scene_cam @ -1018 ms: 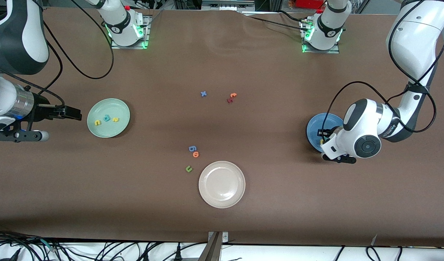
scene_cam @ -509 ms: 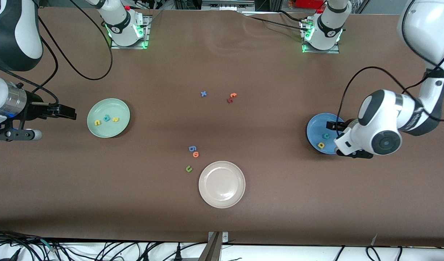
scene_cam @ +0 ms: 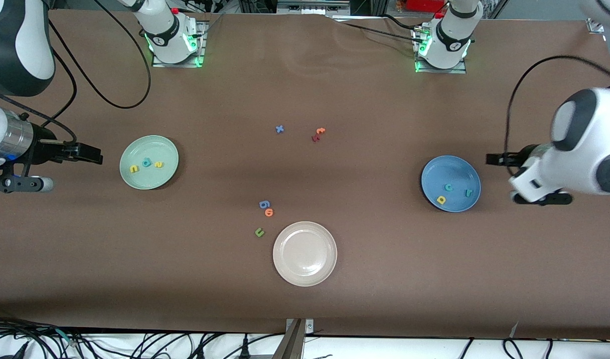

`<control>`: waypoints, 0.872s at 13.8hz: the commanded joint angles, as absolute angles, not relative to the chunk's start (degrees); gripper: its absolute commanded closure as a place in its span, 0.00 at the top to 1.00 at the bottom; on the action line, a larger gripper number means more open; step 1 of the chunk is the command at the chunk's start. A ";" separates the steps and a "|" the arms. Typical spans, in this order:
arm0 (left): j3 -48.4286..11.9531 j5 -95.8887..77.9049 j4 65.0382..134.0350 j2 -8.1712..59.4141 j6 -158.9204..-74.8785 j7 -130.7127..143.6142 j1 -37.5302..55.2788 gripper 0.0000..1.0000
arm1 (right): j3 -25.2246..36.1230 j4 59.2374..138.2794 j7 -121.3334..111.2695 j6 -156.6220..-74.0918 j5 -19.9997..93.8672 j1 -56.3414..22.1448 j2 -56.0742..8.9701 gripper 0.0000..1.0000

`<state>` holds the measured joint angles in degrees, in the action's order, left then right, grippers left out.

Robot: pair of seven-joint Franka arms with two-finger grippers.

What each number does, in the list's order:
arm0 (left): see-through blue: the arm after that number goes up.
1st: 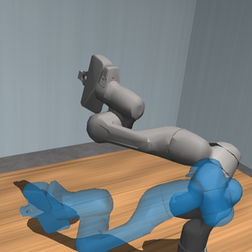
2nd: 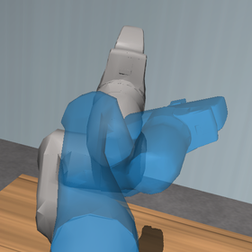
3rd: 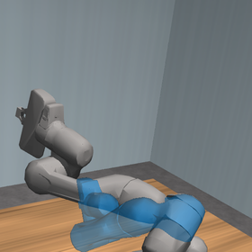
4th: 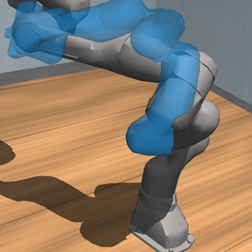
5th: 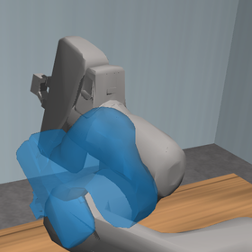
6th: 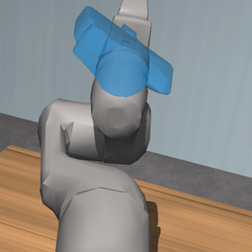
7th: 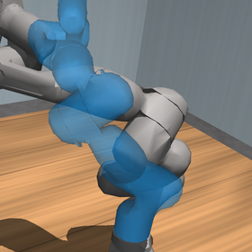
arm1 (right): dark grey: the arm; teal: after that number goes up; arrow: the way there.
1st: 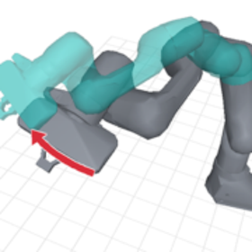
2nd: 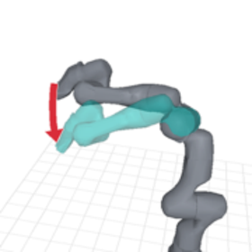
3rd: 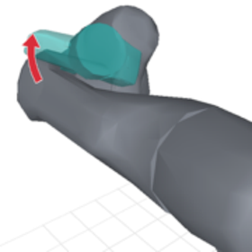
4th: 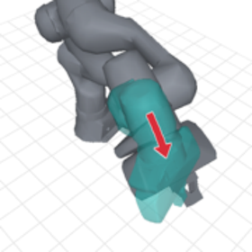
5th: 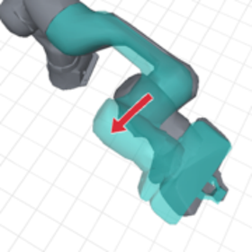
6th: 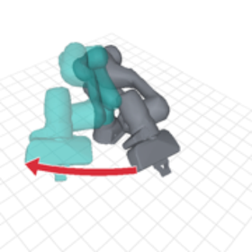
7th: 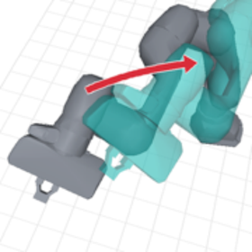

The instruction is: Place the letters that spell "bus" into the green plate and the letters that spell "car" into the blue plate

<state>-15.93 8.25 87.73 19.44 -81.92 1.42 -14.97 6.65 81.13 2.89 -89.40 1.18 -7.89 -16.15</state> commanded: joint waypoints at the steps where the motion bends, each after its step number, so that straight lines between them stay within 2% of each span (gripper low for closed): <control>1: -5.56 2.56 91.84 8.82 -81.56 -3.70 -8.19 1.00 | 4.83 83.32 4.57 -90.70 -0.35 -6.94 -14.06 0.99; 6: -4.57 1.51 91.67 -0.07 -85.85 20.89 -4.13 1.00 | 5.18 82.53 4.75 -90.79 0.79 -6.77 -15.29 0.99; 12: -4.31 -2.97 92.63 -3.08 -87.54 21.00 -4.39 1.00 | 5.27 82.35 4.66 -90.79 1.23 -6.68 -15.38 0.99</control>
<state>-4.93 0.44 89.78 -0.93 -86.31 20.48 -4.31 5.86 81.66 4.13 -90.21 0.81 -7.37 -16.02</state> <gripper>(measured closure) 0.000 0.009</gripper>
